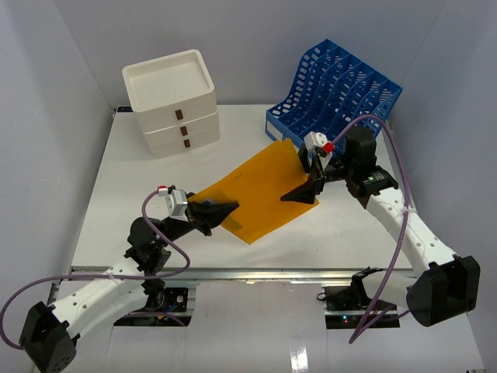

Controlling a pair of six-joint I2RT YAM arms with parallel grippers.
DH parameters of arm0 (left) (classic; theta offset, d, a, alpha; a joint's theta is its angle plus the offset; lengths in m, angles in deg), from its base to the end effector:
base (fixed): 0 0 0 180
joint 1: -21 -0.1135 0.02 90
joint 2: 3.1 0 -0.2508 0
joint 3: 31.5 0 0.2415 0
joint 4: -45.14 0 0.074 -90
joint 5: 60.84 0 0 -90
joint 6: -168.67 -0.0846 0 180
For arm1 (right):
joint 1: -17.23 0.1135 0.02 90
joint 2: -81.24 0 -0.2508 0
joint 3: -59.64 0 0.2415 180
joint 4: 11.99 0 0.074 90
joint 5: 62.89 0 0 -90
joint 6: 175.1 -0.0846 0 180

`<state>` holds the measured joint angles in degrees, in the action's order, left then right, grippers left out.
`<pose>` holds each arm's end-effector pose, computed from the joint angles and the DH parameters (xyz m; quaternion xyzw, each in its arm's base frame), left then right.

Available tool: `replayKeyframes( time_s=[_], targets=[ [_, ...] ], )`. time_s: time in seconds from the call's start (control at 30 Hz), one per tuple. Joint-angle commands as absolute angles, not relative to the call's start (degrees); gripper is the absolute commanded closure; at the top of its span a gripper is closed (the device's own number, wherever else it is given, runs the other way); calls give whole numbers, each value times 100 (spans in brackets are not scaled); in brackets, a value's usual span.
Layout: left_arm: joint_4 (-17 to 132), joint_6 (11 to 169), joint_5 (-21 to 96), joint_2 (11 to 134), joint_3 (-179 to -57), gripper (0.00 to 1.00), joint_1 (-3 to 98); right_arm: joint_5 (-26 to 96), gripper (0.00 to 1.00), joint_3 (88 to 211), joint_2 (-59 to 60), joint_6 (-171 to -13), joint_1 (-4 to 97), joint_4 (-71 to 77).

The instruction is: Organize the desk

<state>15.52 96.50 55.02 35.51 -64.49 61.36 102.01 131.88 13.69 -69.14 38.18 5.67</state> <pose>0.1297 -0.1586 0.3074 0.2877 0.4839 -0.5040 0.6550 0.2122 0.1687 0.3435 -0.5558 0.4694 0.4969 0.4732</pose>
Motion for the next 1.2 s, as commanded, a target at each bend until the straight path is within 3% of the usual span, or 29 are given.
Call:
replayKeyframes(
  time_s=[0.0, 0.23, 0.33, 0.53, 0.8, 0.93, 1.17],
  targets=[
    [2001, 9401, 4937, 3192, -6947, 100, 6161, 9726, 21, 13117, 1505, -6647, 3852, 749],
    [3240, 8820, 4196, 3227, -7644, 100, 6161, 9077, 3, 13043, 1519, -6776, 3560, 708],
    [3819, 8588, 3946, 3429, -8100, 100, 6161, 8836, 10, 13080, 1451, -6870, 3095, 705],
    [4465, 8224, 3676, 3801, -8777, 100, 6157, 8591, 10, 13020, 1356, -6946, 2249, 705],
    [4227, 8095, 3876, 4470, -9336, 100, 6152, 8505, 10, 12602, 1501, -6796, 1790, 713],
    [3987, 8069, 4016, 5156, -9827, 100, 6143, 8590, 10, 12287, 1822, -6698, 1453, 761],
    [3712, 7947, 4184, 7075, -11714, 100, 6055, 9320, 10, 11787, 2119, -5543, 1366, 1702]
  ],
)
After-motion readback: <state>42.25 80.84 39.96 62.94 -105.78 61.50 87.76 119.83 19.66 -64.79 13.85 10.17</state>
